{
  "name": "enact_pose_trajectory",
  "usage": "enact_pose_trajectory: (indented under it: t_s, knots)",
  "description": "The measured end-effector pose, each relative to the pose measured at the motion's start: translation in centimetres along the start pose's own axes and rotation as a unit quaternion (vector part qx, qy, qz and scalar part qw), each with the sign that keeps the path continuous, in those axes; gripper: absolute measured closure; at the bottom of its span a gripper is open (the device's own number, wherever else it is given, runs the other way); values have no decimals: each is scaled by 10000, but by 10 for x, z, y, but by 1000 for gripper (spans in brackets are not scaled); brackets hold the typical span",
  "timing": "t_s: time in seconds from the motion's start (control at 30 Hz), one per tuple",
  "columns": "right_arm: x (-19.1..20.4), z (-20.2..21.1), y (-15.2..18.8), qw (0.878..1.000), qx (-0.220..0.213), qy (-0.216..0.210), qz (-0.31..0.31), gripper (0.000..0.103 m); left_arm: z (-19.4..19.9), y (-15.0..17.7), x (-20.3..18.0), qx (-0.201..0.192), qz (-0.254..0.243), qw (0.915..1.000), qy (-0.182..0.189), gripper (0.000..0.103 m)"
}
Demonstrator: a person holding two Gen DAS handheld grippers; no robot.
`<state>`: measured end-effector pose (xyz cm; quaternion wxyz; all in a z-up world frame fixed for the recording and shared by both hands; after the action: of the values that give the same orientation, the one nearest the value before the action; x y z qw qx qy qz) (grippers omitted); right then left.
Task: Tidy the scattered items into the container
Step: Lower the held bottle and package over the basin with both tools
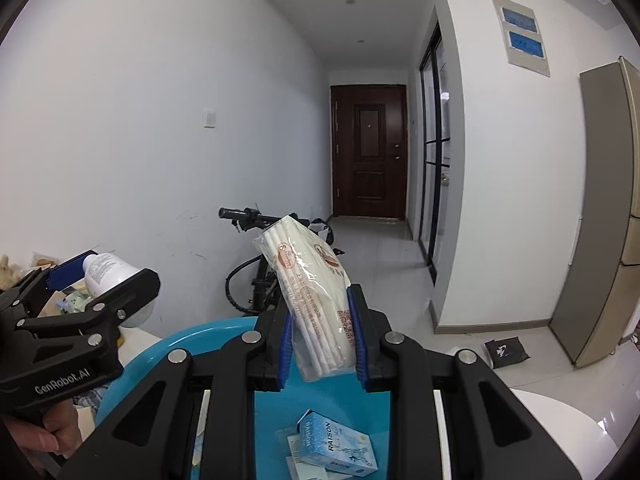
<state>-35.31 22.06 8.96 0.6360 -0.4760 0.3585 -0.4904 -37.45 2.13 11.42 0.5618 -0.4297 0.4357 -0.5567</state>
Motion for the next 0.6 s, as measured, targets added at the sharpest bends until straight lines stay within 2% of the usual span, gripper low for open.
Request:
enact_pose_trajectory:
  t_s: [0.2,0.3,0.37,0.5,0.6]
  knots:
    - [-5,-2,2,9999,110,4,-47,80,-8,-2,5,269,21,9996,19,8]
    - [-7,-11,5,9993,373,-1,-63,80,-18,-1,9,557,14,9984,-51,8]
    - [-9,-21,8,9975,711,13,-57,80,-27,3,11,890,-43,9960,-95,8]
    - [-11,-37,15,9929,1187,-78,-72,80,-44,12,17,1381,156,9902,124,8]
    - [-12,-43,22,9902,1395,-101,-60,80,-53,18,16,1614,87,9867,152,8]
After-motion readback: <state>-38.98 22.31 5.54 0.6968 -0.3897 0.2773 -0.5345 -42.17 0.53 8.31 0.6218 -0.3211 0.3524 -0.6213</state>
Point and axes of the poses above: each gripper's, at about its wrist camera, not at the fingertips, and z roughly against the way its jaws point, x to its left, y to its underside, the point moved 1 cm from there along -z, roughly the way its jaws point, and after that the axes turned 2 degrees about -y, right-handed, at the moved point
